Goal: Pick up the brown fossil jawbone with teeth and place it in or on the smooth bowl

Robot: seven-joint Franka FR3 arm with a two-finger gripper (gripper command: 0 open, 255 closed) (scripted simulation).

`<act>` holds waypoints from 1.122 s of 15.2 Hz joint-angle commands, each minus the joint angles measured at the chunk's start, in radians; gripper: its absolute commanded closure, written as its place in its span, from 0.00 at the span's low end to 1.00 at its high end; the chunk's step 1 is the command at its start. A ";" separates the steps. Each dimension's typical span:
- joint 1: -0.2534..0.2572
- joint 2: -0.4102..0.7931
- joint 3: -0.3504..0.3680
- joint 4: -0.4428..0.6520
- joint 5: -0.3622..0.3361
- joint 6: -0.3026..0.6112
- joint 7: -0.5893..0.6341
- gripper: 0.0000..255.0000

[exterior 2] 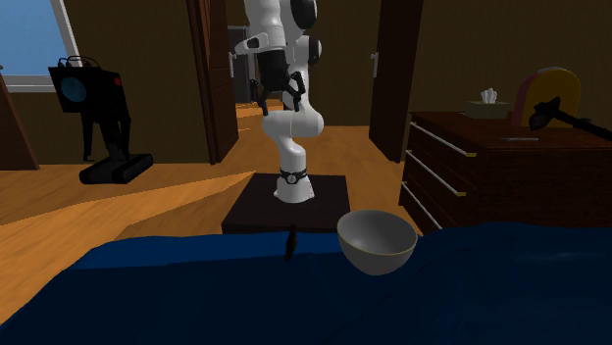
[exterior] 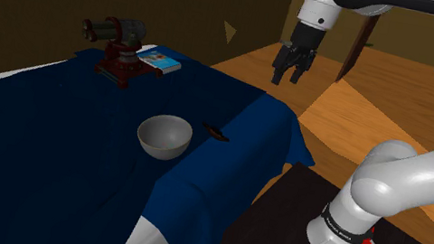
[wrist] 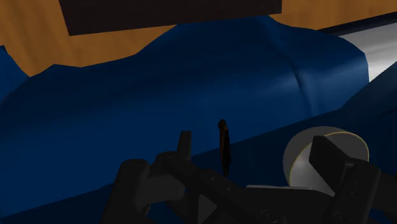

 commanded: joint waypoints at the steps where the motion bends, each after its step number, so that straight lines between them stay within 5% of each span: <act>1: 0.000 0.000 0.000 0.000 0.000 0.000 0.000 0.00; 17: 0.049 0.465 0.062 -0.078 0.005 0.517 -0.052 0.00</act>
